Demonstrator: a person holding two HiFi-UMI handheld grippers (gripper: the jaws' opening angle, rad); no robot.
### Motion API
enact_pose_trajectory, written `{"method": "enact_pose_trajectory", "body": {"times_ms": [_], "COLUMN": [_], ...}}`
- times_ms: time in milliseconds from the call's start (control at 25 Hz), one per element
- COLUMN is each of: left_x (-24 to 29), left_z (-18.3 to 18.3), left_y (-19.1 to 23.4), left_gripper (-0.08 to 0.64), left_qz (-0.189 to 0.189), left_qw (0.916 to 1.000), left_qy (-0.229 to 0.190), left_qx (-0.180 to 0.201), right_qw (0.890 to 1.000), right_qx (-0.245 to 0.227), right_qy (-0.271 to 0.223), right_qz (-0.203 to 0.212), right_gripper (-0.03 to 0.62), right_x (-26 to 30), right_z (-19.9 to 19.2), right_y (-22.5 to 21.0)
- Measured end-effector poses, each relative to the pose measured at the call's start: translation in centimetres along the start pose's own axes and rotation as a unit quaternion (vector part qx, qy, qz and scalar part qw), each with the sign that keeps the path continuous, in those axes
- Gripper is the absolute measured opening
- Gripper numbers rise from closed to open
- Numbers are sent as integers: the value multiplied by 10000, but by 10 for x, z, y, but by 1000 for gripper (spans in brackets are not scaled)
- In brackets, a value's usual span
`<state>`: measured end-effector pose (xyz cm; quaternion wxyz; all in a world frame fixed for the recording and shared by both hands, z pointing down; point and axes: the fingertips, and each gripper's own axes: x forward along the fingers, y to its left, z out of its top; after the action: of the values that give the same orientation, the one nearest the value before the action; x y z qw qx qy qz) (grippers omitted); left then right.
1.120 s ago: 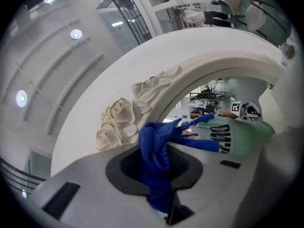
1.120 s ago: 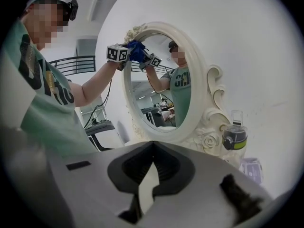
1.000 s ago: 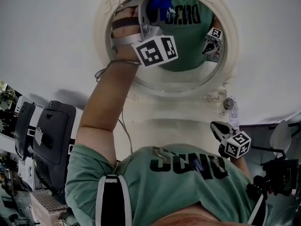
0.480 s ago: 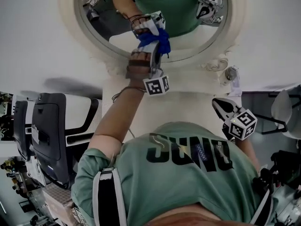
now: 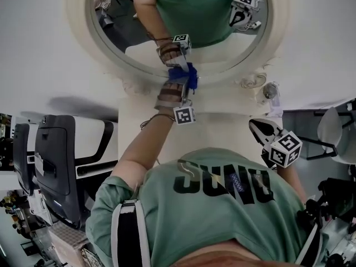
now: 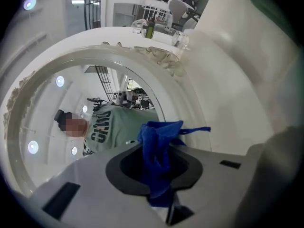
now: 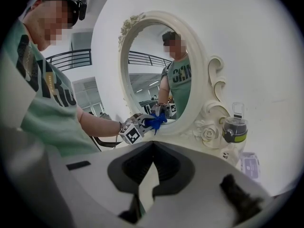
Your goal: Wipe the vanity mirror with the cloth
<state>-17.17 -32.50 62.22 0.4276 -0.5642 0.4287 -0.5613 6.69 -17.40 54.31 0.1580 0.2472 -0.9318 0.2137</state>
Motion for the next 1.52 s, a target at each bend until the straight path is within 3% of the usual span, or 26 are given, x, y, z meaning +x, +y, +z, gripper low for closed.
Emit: {"method": "enact_pose_trajectory", "body": {"times_ms": [120, 240, 320, 400, 480, 640, 720, 840, 1040, 1280, 1400, 1520], "left_x": [3, -2, -12, -26, -46, -93, -106, -111, -106, -108, -104, -90], "left_z": [0, 5, 17, 33, 45, 55, 57, 66, 73, 77, 86, 94], "left_y": [4, 8, 40, 109, 203, 385, 446, 498, 517, 516, 486, 415], "left_gripper": [74, 77, 80, 80, 80, 80, 80, 80, 80, 73, 69, 61], "left_qz": [-208, -924, -899, -322, 497, 1971, 2411, 2764, 2893, 3572, 3485, 3232], "left_qw": [9996, 9930, 9898, 9896, 9855, 9656, 9580, 9541, 9531, 9314, 9349, 9431], "left_qy": [49, 133, -25, -355, -681, -944, -893, -699, -452, -456, -582, -776], "left_qx": [-171, -727, -1102, -1354, -1472, -1407, -1272, -914, -762, -526, -332, 46], "right_qw": [10000, 9999, 9999, 9998, 9998, 9993, 9989, 9984, 9977, 9978, 9983, 9987], "right_qx": [2, -40, -37, -26, -15, 51, 62, 129, 305, 241, 204, 251], "right_qy": [-74, -139, -162, -180, -210, -360, -470, -555, -603, -606, -544, -436], "right_qz": [-8, 24, 18, -5, -11, 17, 26, -10, -89, -75, -50, -74], "right_gripper": [8, 8, 8, 8, 8, 8, 8, 8, 8, 8, 8, 8], "right_x": [0, -1, -4, -7, -8, -9, -9, -13, -22, -20, -21, -21], "right_z": [5, 6, 5, 5, 6, 5, 8, 5, -4, 2, 1, -8], "right_y": [-1, 2, 1, -1, -2, -2, -4, -8, -14, -18, -9, -1]}}
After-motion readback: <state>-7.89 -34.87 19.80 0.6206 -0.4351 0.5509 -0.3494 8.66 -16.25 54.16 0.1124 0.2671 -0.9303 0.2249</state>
